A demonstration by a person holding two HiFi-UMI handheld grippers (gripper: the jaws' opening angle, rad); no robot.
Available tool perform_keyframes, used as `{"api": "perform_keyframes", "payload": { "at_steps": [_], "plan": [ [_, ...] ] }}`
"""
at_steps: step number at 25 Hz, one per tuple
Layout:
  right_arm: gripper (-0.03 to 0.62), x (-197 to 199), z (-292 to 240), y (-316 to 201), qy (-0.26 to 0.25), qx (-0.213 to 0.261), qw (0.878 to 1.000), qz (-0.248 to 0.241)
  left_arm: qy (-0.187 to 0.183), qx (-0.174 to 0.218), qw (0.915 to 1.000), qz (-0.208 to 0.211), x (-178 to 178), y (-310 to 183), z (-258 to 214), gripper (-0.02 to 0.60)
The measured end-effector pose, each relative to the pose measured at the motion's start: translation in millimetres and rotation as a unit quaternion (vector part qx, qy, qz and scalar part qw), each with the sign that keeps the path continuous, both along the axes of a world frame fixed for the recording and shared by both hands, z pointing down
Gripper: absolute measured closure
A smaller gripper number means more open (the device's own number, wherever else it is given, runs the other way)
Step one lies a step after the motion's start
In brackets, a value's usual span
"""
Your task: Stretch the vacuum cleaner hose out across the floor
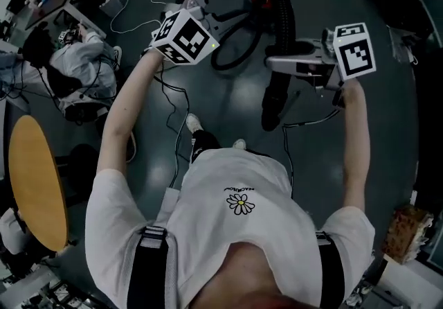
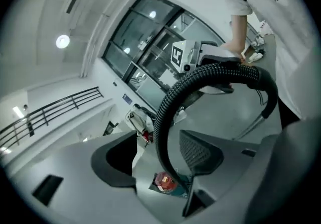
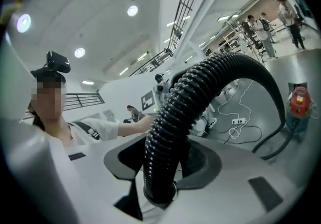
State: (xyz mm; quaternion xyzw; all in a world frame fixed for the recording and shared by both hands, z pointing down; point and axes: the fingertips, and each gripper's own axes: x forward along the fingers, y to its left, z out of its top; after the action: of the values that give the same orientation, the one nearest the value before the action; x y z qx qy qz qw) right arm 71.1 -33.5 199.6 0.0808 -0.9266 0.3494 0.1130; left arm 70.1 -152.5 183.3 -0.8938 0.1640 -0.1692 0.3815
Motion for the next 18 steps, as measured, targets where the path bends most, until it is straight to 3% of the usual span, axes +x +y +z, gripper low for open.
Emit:
{"api": "perform_keyframes", "payload": {
  "at_steps": [4, 7, 9, 12, 14, 18],
  "plan": [
    [0.408, 3.4, 7.4, 14.7, -0.05, -0.046, 0.998, -0.004, -0.064, -0.003, 0.9944, 0.084, 42.9, 20.8, 1.8, 0.334],
    [0.407, 5.7, 1.1, 14.7, -0.117, -0.083, 0.99, -0.011, -0.115, -0.008, 0.9878, 0.105, 65.0, 28.5, 23.8, 0.311],
    [0.407, 3.0, -5.6, 14.8, -0.137, -0.082, 0.987, -0.017, -0.138, -0.001, 0.9841, 0.112, 72.4, 28.0, 37.6, 0.31],
    [0.407, -4.3, 3.0, 18.7, -0.089, -0.069, 0.993, -0.031, -0.135, 0.011, 0.9834, 0.121, 80.9, 26.5, 39.0, 0.31],
    [0.407, -5.7, 17.6, 28.7, -0.025, -0.06, 0.996, -0.054, -0.143, 0.032, 0.9807, 0.13, 91.1, 28.3, 37.0, 0.31],
    [0.407, 1.8, 44.8, 40.6, 0.126, -0.026, 0.986, -0.106, -0.199, 0.072, 0.9632, 0.166, 113.4, 35.3, 51.4, 0.31]
  ]
}}
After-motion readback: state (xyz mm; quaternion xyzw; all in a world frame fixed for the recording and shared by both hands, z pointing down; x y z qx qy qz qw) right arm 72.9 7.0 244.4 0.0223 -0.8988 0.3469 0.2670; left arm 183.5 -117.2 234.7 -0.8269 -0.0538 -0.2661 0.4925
